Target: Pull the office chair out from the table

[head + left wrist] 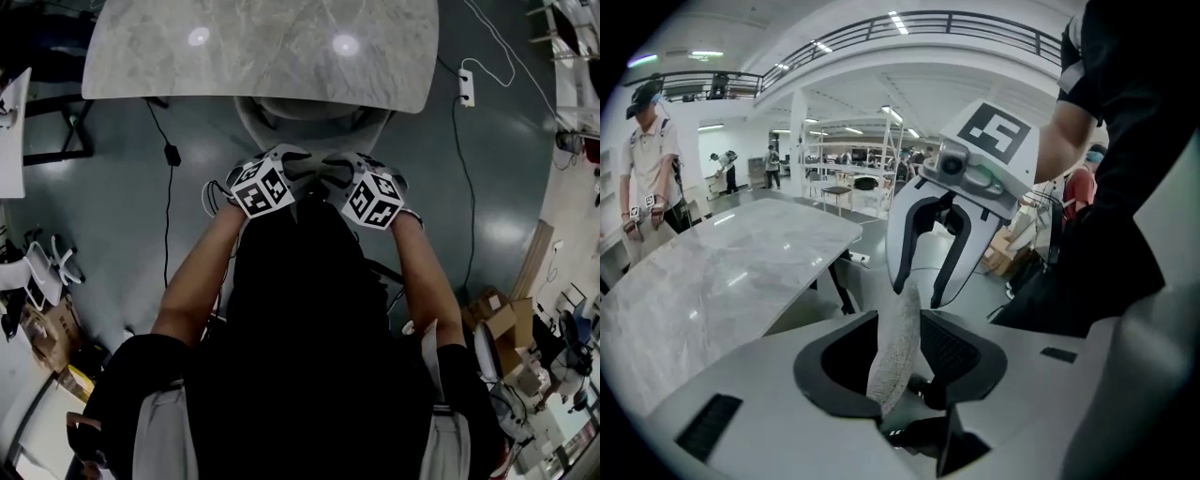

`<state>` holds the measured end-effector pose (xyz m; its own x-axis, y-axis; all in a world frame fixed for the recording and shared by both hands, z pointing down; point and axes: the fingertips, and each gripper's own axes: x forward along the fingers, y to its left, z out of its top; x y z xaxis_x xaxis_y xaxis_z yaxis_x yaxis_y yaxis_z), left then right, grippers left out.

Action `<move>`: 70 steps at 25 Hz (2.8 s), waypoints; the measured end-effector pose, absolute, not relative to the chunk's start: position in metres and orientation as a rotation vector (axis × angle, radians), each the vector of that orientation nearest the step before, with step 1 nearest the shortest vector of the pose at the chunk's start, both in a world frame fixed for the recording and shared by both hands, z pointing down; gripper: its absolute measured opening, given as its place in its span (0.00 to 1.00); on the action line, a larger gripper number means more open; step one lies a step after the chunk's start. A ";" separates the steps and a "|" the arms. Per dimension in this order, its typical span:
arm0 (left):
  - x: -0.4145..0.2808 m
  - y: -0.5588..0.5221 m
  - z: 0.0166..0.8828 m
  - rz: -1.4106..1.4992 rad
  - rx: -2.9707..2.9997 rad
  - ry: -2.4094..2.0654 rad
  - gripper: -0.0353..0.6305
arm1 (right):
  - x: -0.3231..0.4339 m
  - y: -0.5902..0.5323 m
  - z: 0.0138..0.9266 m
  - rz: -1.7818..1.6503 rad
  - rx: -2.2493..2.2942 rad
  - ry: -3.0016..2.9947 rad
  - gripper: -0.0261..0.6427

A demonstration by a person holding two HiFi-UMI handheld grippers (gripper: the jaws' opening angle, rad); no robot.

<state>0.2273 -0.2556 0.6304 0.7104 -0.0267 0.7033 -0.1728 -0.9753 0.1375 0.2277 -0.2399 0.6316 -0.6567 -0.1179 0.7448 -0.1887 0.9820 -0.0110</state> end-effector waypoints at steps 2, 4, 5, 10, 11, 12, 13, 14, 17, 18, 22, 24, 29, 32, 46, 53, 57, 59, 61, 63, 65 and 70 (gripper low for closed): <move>0.227 -0.251 0.637 1.194 2.737 -0.129 0.27 | 0.225 -0.239 0.637 0.093 0.198 -2.277 0.24; 0.228 -0.247 0.645 1.285 2.750 -0.093 0.28 | 0.224 -0.239 0.641 0.063 0.182 -2.254 0.26; 0.228 -0.245 0.649 1.333 2.756 -0.075 0.29 | 0.225 -0.238 0.644 0.036 0.169 -2.234 0.27; 0.228 -0.237 0.668 1.551 2.779 -0.005 0.29 | 0.222 -0.232 0.664 -0.045 0.103 -2.158 0.28; 0.227 -0.236 0.671 1.571 2.772 0.002 0.29 | 0.220 -0.232 0.668 -0.034 0.101 -2.155 0.28; 0.226 -0.236 0.674 1.582 2.760 0.006 0.29 | 0.219 -0.232 0.672 -0.028 0.099 -2.146 0.28; 0.225 -0.236 0.678 1.586 2.749 0.008 0.29 | 0.219 -0.232 0.677 -0.032 0.099 -2.133 0.28; 0.225 -0.236 0.680 1.591 2.743 0.008 0.29 | 0.219 -0.233 0.680 -0.042 0.104 -2.120 0.28; 0.226 -0.237 0.687 1.631 2.748 0.004 0.29 | 0.220 -0.236 0.686 -0.055 0.141 -2.098 0.28; 0.226 -0.238 0.689 1.653 2.749 0.004 0.29 | 0.220 -0.237 0.687 -0.056 0.149 -2.093 0.28; 0.228 -0.241 0.696 1.694 2.741 -0.017 0.29 | 0.219 -0.238 0.691 -0.080 0.152 -2.073 0.28; 0.227 -0.242 0.698 1.692 2.739 -0.026 0.29 | 0.218 -0.241 0.692 -0.087 0.157 -2.068 0.27; 0.226 -0.246 0.698 1.712 2.748 -0.050 0.27 | 0.216 -0.243 0.693 -0.084 0.156 -2.054 0.23; 0.227 -0.245 0.699 1.714 2.745 -0.050 0.24 | 0.217 -0.242 0.693 -0.078 0.152 -2.055 0.22; 0.225 -0.243 0.699 1.745 2.714 -0.061 0.18 | 0.217 -0.239 0.691 -0.050 0.163 -2.059 0.17; 0.227 -0.237 0.692 1.743 2.694 -0.046 0.18 | 0.217 -0.233 0.688 -0.023 0.159 -2.054 0.17; 0.227 -0.227 0.694 1.745 2.687 -0.035 0.18 | 0.217 -0.223 0.690 -0.005 0.154 -2.054 0.17; 0.225 -0.222 0.694 1.742 2.684 -0.031 0.18 | 0.216 -0.219 0.689 0.000 0.150 -2.055 0.17; 0.225 -0.217 0.694 1.743 2.679 -0.030 0.18 | 0.216 -0.214 0.690 0.002 0.145 -2.057 0.17; 0.225 -0.213 0.695 1.744 2.676 -0.030 0.18 | 0.216 -0.209 0.690 0.004 0.141 -2.057 0.17; 0.225 -0.208 0.695 1.744 2.674 -0.030 0.18 | 0.216 -0.204 0.691 0.006 0.141 -2.056 0.17; 0.223 -0.192 0.694 1.743 2.671 -0.031 0.18 | 0.214 -0.188 0.689 0.010 0.142 -2.051 0.16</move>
<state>0.2225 -0.1915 0.6938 0.4028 -0.0424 0.9143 0.0101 -0.9987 -0.0507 0.2138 -0.1877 0.6893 -0.4592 -0.0966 0.8831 -0.1053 0.9930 0.0538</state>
